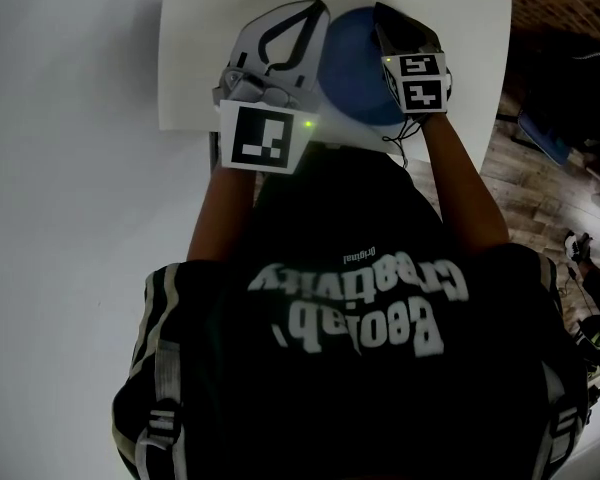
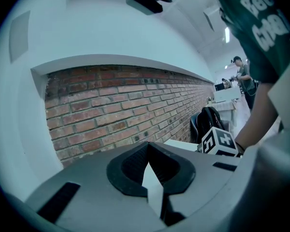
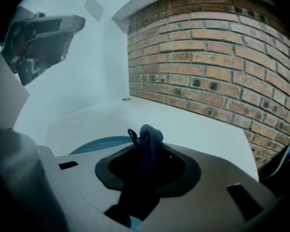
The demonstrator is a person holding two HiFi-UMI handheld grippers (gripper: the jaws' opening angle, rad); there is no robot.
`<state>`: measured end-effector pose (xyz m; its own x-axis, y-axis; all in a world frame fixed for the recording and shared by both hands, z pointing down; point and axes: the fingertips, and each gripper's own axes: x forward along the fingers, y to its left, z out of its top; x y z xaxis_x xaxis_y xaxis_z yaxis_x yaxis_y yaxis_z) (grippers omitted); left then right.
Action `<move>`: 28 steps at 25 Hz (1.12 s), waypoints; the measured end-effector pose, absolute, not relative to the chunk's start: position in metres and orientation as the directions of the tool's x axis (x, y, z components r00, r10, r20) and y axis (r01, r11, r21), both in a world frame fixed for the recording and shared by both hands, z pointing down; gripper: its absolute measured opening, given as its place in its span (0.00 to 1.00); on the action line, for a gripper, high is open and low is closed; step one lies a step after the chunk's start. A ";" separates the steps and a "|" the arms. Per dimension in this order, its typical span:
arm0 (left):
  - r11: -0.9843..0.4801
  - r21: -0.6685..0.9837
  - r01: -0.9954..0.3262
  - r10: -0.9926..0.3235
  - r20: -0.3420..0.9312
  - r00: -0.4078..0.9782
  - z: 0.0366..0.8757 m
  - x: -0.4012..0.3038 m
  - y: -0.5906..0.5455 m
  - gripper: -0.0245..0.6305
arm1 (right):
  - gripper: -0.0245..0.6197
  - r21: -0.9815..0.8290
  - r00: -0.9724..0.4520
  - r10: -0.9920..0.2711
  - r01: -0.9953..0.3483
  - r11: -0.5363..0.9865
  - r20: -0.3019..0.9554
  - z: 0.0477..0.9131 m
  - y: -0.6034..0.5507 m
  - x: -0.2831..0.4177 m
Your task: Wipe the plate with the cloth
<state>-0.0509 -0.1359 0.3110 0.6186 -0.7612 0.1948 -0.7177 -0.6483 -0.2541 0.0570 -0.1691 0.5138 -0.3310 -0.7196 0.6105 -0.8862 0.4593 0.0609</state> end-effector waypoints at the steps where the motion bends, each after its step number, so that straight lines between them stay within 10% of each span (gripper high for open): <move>1: -0.650 -0.255 -0.716 -0.760 0.195 0.620 0.311 -0.051 -0.138 0.04 | 0.20 0.070 -0.320 -0.718 -0.887 0.456 0.617 0.518 -0.170 0.058; 28: -0.637 -0.250 -0.729 -0.771 0.233 0.593 0.320 -0.043 -0.155 0.04 | 0.21 0.082 -0.407 -0.649 -0.806 0.586 0.643 0.556 -0.183 0.047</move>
